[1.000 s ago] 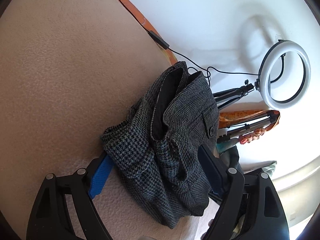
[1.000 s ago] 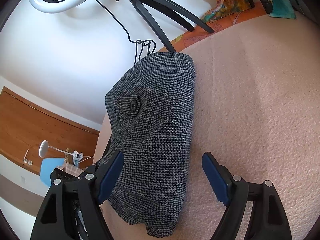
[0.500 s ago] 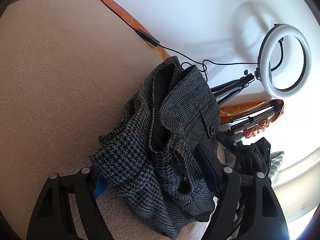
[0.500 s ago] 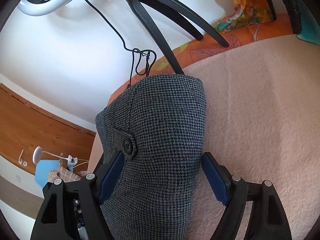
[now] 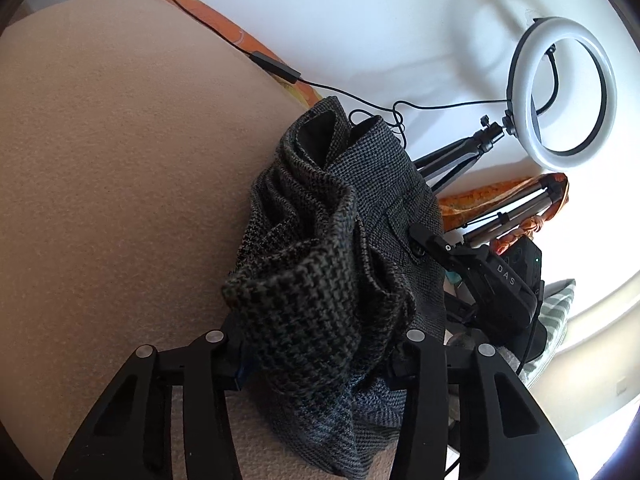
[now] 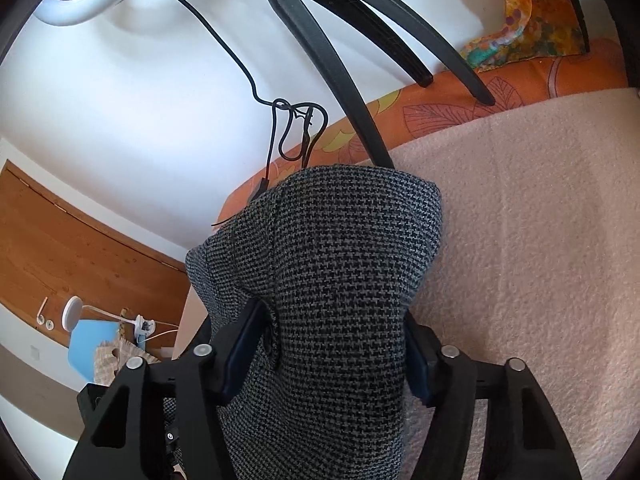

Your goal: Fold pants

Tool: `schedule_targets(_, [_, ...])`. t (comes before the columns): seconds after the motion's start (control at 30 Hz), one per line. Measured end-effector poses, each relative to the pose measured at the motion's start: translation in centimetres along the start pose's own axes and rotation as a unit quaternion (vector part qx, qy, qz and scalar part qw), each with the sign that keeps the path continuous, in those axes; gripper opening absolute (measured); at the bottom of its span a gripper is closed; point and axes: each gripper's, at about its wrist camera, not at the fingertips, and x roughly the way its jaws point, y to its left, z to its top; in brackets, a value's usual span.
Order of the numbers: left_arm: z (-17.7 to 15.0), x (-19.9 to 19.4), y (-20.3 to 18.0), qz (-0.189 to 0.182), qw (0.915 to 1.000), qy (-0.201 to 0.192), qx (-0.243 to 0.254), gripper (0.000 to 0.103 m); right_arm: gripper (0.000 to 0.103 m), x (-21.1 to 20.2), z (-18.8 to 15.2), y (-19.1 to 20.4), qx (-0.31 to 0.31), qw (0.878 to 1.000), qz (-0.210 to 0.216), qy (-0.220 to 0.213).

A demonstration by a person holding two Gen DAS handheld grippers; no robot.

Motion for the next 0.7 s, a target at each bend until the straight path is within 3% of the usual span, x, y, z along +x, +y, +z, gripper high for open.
schedule_targets(0.1, [0.0,-0.3,-0.8,0.002,0.9997,-0.003,0.024,0.039,0.036,-0.9,-0.1,0.9,-0.015,1.0,-0.006,-0.008])
schedule_targets(0.2, [-0.1,-0.8,-1.2,0.002,0.9993,-0.005,0.037,0.037,0.029,-1.6,-0.2,2.6,-0.038,0.999,-0.027,-0.012])
schedule_targets(0.47, [-0.9,-2.6,-2.8,-0.006,0.9979,-0.012,0.063,0.035,0.025,-4.4,-0.8,7.3,-0.11,0.991,-0.065,-0.038])
schedule_targets(0.7, [-2.0,-3.9,-5.8,-0.023,0.995,-0.015,0.096,0.035,0.024,-8.4,-0.9,8.9,-0.146,0.984,-0.083,-0.062])
